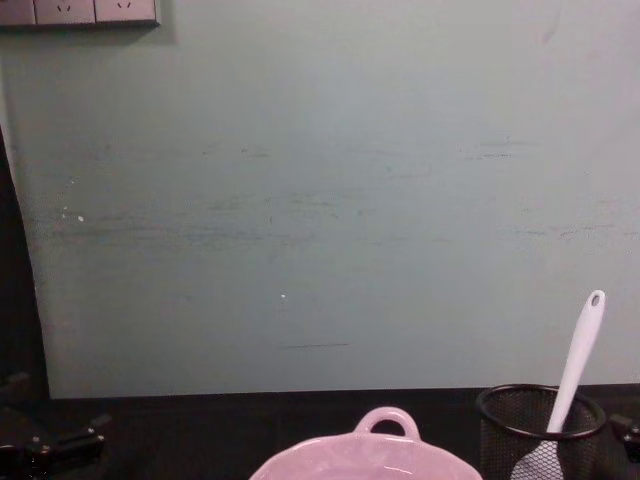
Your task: Use the one hand to pick up the spoon and stir the clear water in the bowl.
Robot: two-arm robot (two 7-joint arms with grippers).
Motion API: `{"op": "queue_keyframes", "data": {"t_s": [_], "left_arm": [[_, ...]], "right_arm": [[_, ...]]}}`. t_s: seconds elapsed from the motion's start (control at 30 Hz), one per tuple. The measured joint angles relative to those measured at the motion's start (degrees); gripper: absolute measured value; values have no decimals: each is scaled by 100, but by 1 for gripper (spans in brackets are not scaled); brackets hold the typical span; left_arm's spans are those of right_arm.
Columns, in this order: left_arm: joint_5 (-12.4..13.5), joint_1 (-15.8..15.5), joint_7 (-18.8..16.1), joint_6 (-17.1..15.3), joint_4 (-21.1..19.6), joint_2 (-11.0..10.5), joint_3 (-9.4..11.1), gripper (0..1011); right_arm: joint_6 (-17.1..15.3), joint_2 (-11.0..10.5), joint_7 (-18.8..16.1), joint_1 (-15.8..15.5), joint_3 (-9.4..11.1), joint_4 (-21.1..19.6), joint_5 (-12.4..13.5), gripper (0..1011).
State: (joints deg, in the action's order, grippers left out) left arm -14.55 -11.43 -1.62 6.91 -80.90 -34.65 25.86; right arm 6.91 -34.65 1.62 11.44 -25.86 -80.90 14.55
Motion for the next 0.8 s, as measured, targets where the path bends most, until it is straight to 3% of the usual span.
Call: {"op": "queue_keyframes", "data": {"t_s": [0.4, 0.5, 0.63, 0.77, 0.8], "left_arm": [[0, 0, 0, 0, 0, 0, 0, 1011], [0, 0, 0, 0, 0, 0, 0, 1011], [0, 0, 0, 0, 0, 0, 0, 1011], [0, 0, 0, 0, 0, 0, 0, 1011], [0, 0, 0, 0, 0, 0, 0, 1011]], "right_arm": [[0, 0, 0, 0, 0, 0, 0, 1002], [-128, -50, -8, -8, 72, -80, -40, 1002], [-326, -186, -7, -138, 259, -351, -7, 1002], [-520, -356, -113, -343, 543, -709, 269, 1002], [-584, -403, -248, -434, 688, -855, 489, 1003]]}}
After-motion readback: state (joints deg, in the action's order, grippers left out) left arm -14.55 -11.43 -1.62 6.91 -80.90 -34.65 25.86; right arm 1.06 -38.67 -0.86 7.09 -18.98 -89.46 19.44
